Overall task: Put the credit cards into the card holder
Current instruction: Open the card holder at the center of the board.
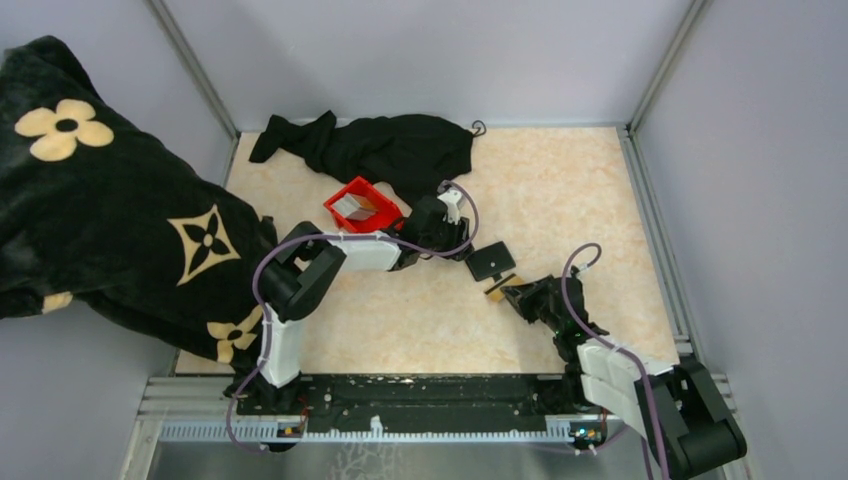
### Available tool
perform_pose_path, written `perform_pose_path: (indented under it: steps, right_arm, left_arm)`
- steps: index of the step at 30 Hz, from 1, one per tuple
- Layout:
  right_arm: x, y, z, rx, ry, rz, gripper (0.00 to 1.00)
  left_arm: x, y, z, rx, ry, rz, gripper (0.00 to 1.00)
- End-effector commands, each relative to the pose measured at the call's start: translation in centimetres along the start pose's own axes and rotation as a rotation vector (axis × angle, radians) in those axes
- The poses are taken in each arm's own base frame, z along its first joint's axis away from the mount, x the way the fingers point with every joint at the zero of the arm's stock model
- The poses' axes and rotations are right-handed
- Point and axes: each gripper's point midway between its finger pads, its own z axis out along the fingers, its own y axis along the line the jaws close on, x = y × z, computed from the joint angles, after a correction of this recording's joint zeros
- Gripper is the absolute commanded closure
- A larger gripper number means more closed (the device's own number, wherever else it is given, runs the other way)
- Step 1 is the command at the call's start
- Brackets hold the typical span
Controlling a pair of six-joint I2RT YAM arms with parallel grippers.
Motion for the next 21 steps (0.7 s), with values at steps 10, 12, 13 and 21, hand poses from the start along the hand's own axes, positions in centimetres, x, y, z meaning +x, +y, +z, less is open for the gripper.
perform_pose_path:
  steps: [10,12,13,21]
  right_arm:
    - [-1.6,3.4,0.1,-0.127,-0.045,0.002,1.0]
    - [-1.7,3.5,0.1,-0.133,-0.048,0.004,1.0]
    - [-1.7,3.5,0.2,-0.131,-0.045,0.003,1.0]
    - [-1.6,3.2,0.4,-0.127,-0.04,0.004,1.0]
  left_arm:
    - [9.6,0.5,-1.4,-0.054,0.263,-0.059,0.46]
    - [9.9,0.5,-1.5,-0.058,0.269,-0.061,0.46]
    - [10.0,0.4,-1.5,-0.058,0.271,-0.062,0.46]
    - [8.3,1.1,-2.1,-0.124,0.203,-0.072,0.46]
